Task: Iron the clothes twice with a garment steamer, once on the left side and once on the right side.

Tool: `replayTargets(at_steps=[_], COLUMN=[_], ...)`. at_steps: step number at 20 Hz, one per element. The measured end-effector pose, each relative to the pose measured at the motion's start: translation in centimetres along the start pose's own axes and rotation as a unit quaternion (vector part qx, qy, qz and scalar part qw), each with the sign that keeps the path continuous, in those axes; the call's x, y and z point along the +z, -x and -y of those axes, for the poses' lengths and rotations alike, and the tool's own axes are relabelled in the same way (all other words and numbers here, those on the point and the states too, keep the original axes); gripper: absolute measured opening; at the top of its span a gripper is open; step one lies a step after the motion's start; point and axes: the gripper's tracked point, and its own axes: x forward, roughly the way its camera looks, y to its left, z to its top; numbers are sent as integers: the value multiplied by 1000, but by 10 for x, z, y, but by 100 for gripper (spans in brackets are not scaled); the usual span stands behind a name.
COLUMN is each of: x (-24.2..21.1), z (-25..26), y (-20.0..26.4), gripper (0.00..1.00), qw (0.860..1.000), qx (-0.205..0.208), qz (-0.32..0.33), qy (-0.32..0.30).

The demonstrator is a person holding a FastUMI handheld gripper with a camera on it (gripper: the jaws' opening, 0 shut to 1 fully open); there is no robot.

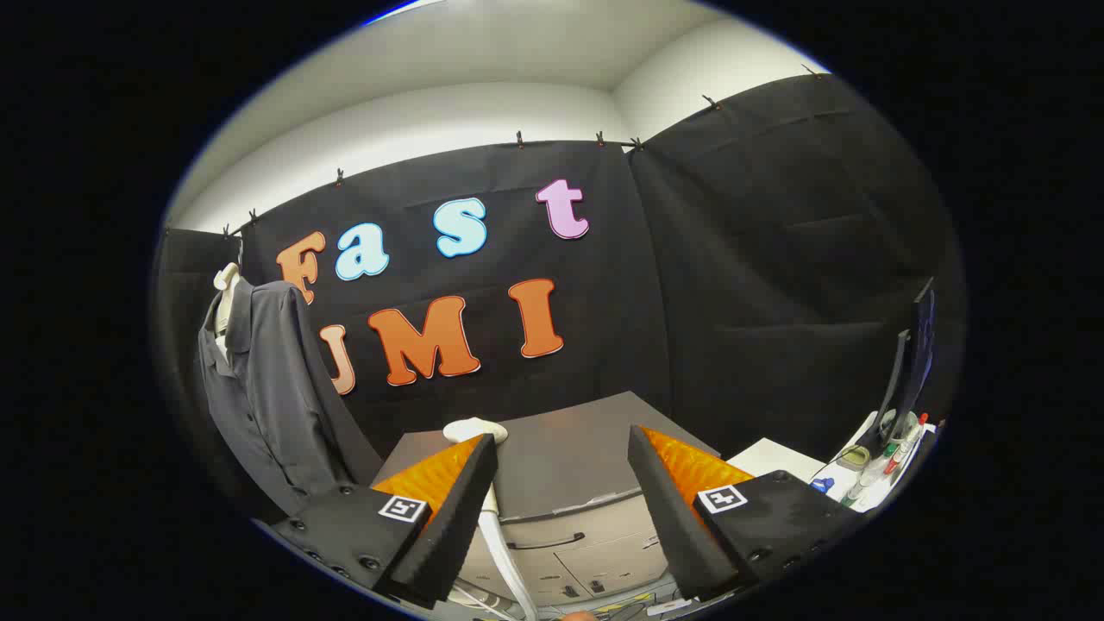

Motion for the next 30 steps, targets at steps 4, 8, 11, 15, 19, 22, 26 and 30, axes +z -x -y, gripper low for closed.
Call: replayTargets(at_steps=[4,8,11,15,19,22,26,30], x=[-2,-4,-5,-7,-12,-19,-32,-45], z=[-1,-4,-5,-8,-15,-24,-44,-65], y=[-2,-6,-8,-9,-17,-23,-36,-52], gripper=[98,98,98,98,98,98,98,98], qw=[1000,1000,1000,1000,1000,999,998,997], qx=[0,1,1,2,5,12,26,40], qz=[-4,-8,-8,-10,-21,-31,-48,-65], qy=[1,3,4,5,7,12,16,22])
